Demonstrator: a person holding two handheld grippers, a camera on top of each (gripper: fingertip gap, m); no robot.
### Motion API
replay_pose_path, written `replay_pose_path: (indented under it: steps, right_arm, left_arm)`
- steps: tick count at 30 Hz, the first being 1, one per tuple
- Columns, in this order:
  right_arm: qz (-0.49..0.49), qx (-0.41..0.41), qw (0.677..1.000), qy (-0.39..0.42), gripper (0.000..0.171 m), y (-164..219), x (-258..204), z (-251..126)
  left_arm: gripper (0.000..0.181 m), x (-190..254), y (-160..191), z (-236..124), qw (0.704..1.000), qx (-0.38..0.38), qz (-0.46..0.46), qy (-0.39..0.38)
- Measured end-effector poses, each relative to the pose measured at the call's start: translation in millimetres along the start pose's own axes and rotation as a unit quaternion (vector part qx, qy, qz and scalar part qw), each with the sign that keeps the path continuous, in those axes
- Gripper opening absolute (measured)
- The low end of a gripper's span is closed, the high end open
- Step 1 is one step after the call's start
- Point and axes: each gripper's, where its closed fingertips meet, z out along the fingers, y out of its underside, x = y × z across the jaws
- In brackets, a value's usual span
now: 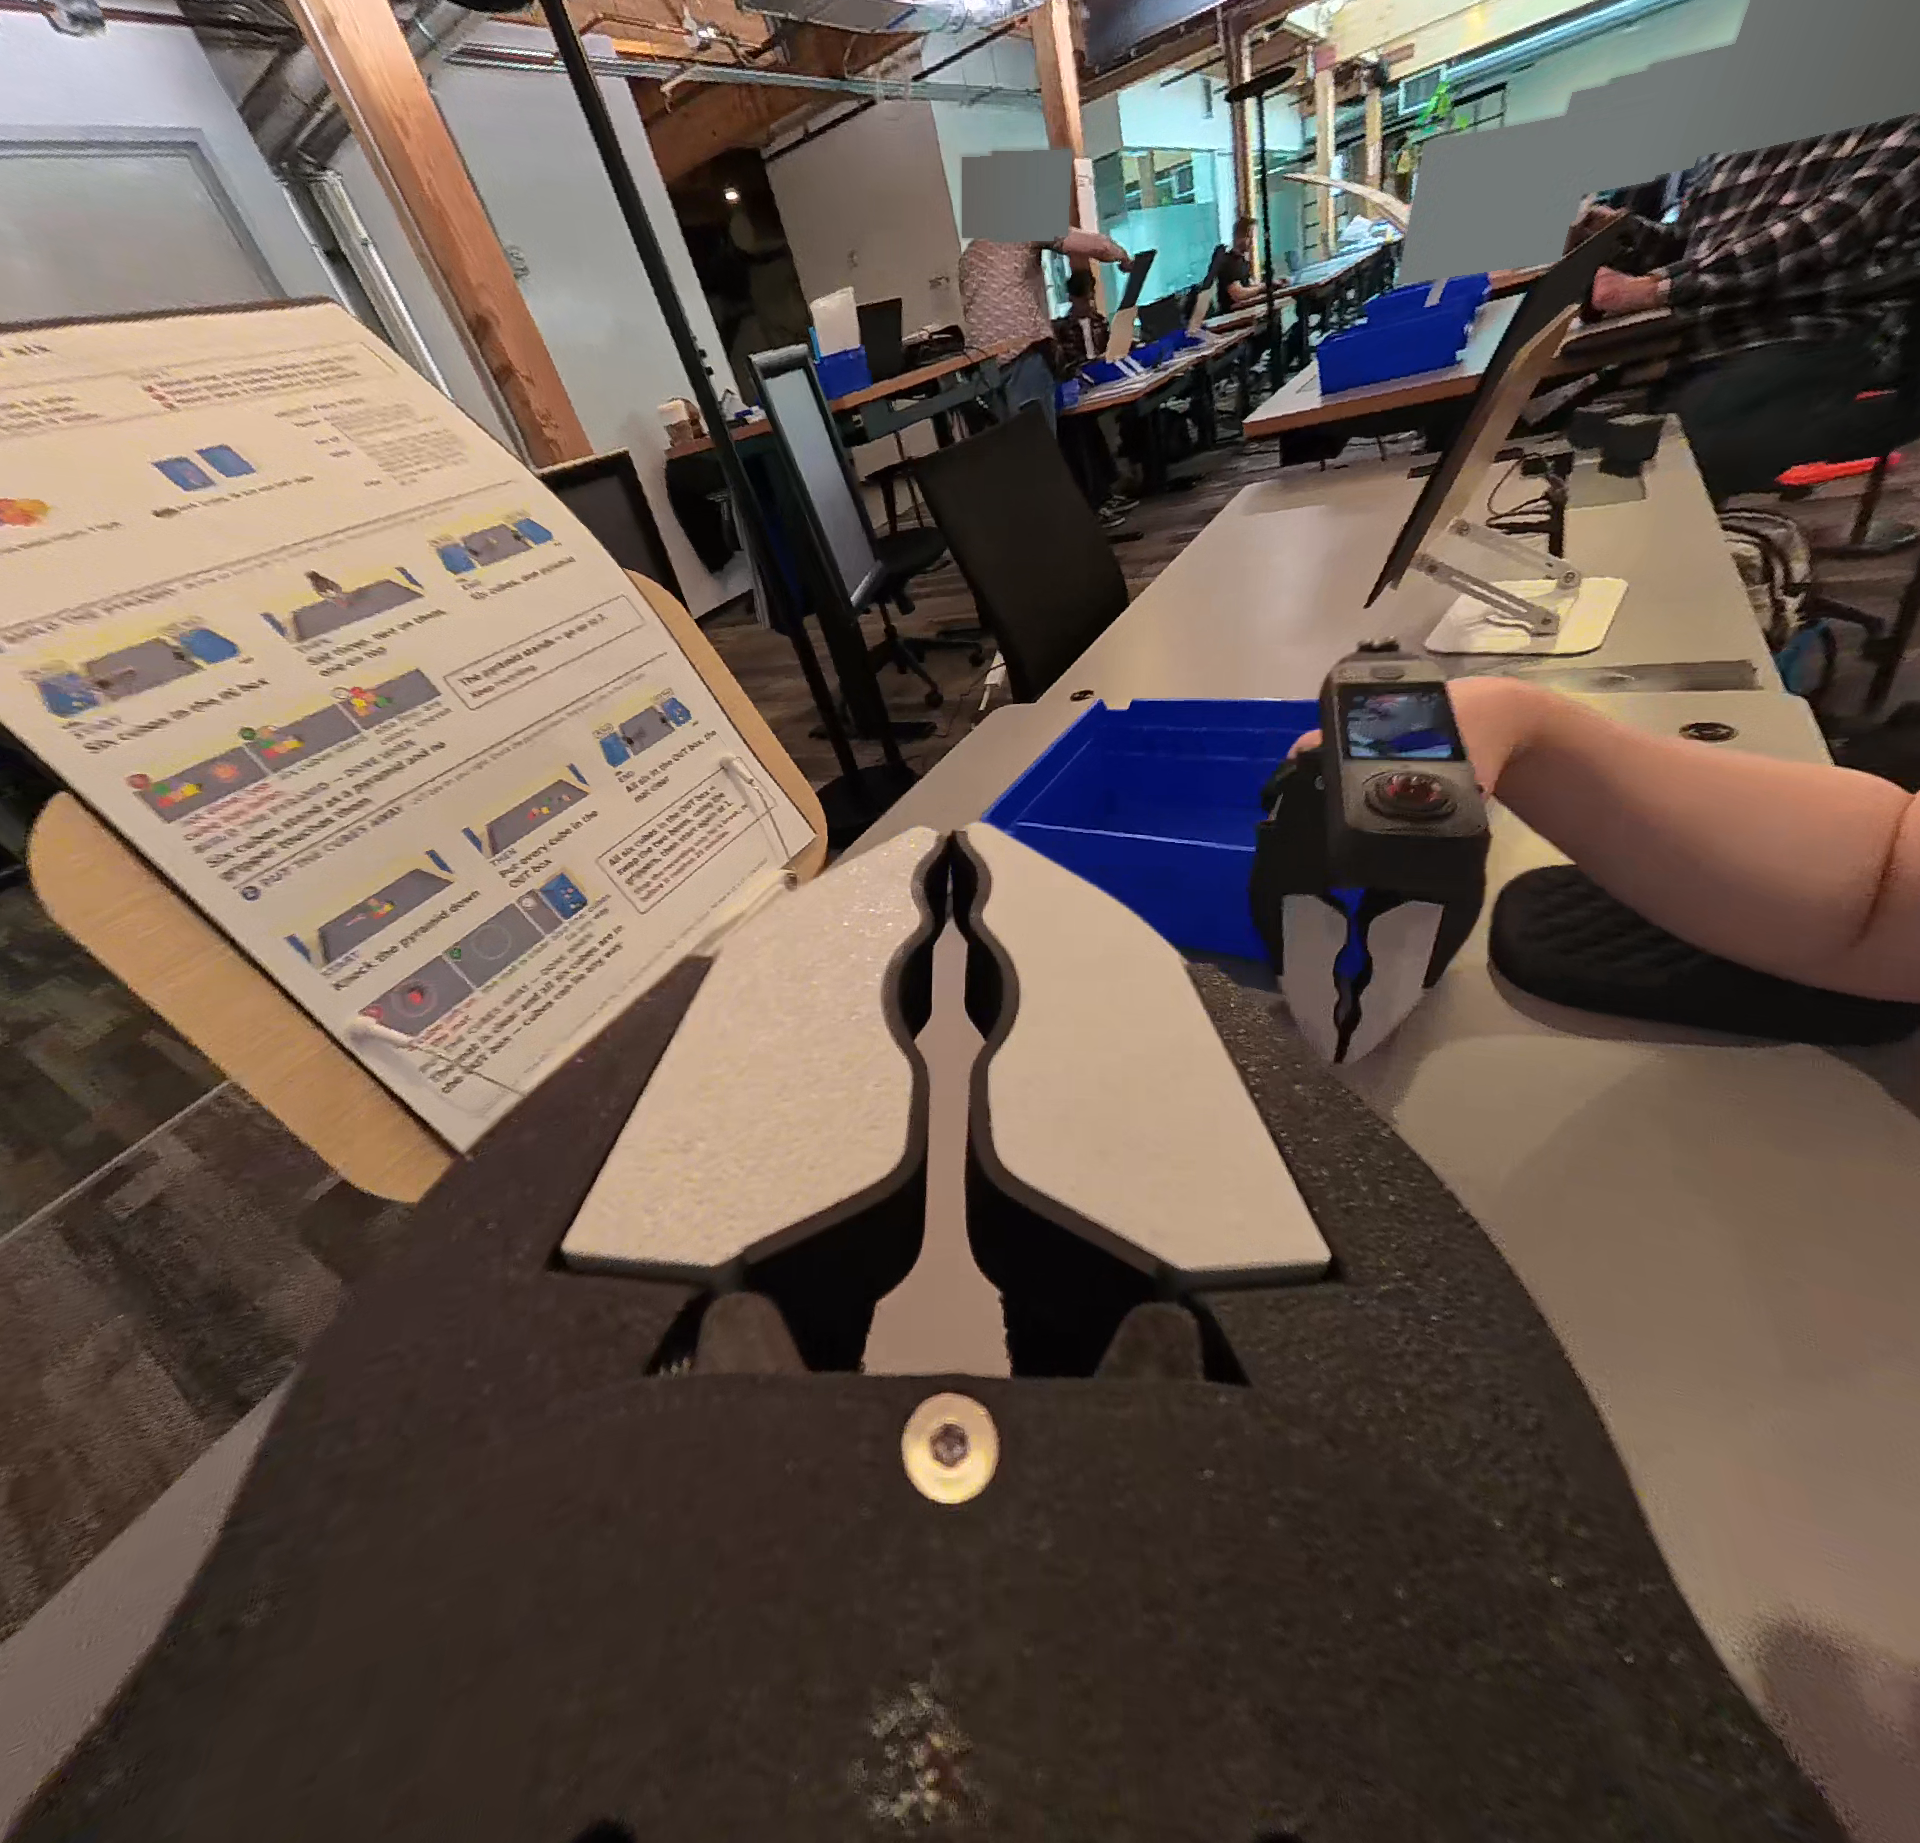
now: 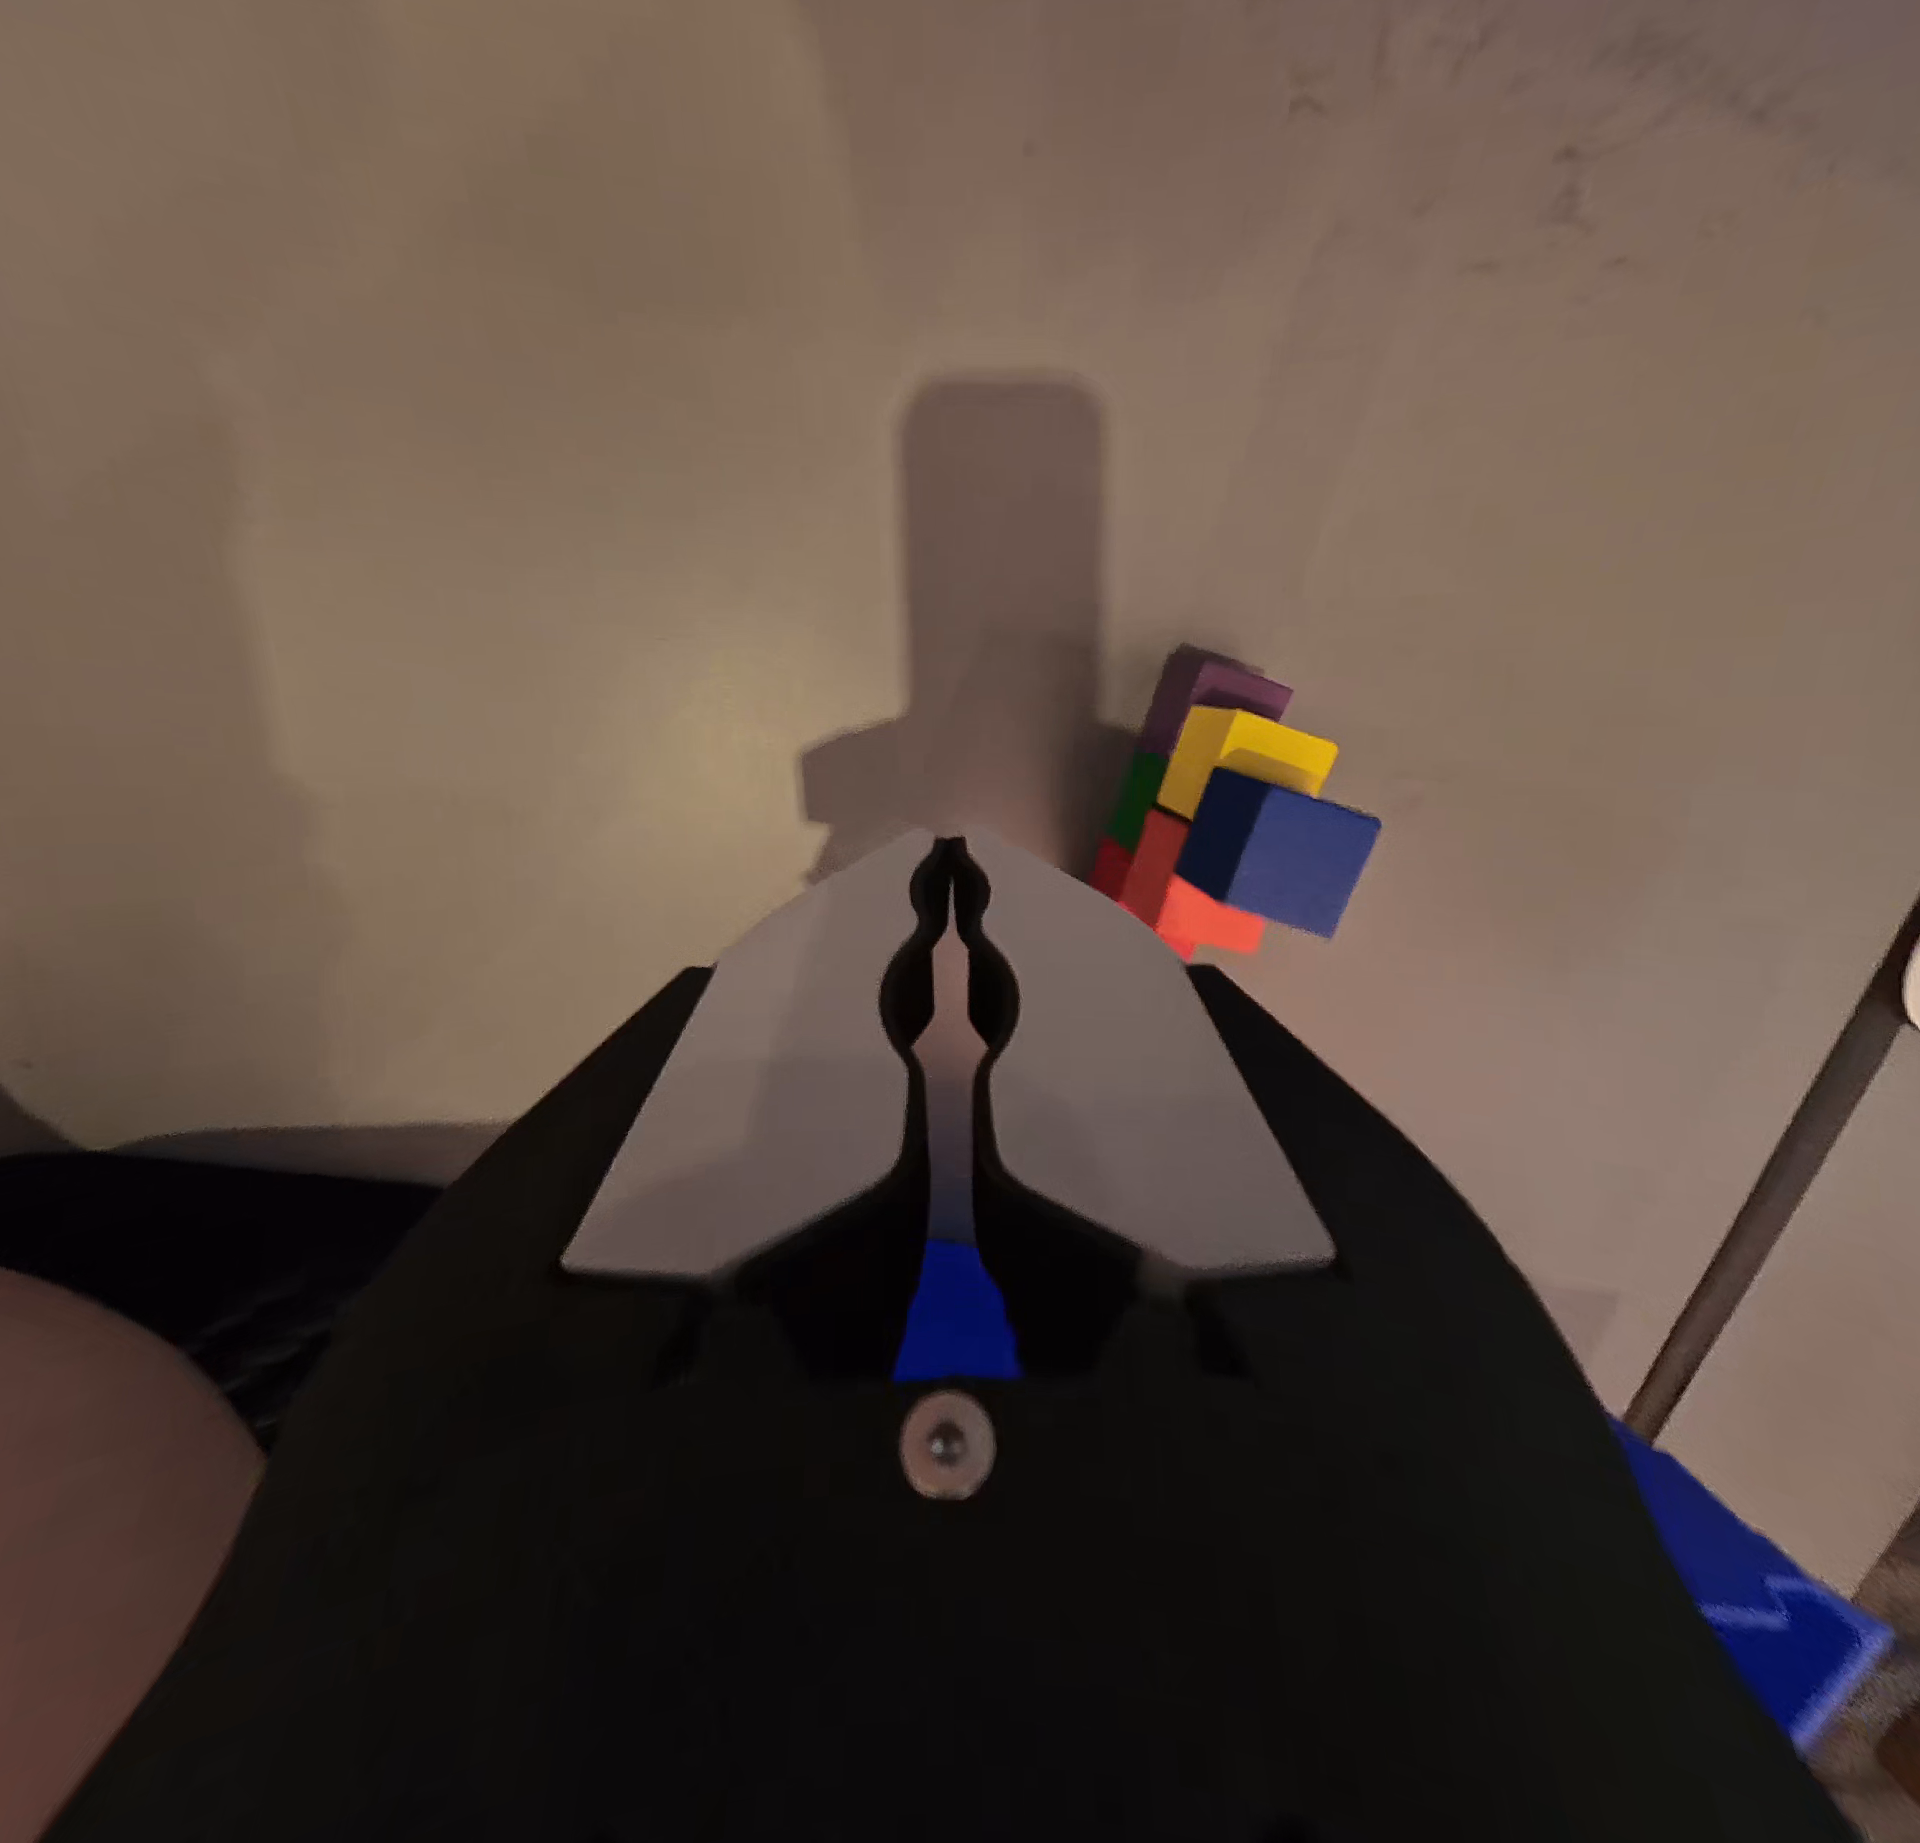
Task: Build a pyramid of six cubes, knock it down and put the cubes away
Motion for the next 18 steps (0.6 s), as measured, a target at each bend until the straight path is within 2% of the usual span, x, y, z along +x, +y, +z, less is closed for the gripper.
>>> replay_pose_path:
  steps: [9,18]
  right_arm:
    - [0.071,0.072,0.992,0.074,0.001,24,20,-52]
    - [0.073,0.093,0.988,0.097,0.001,28,22,-67]
  left_arm:
    - [0.000,-8,-17,-24,0.998,0.029,0.030,-0.056]
    - [0.000,-22,-16,-41,0.996,0.026,0.012,-0.090]
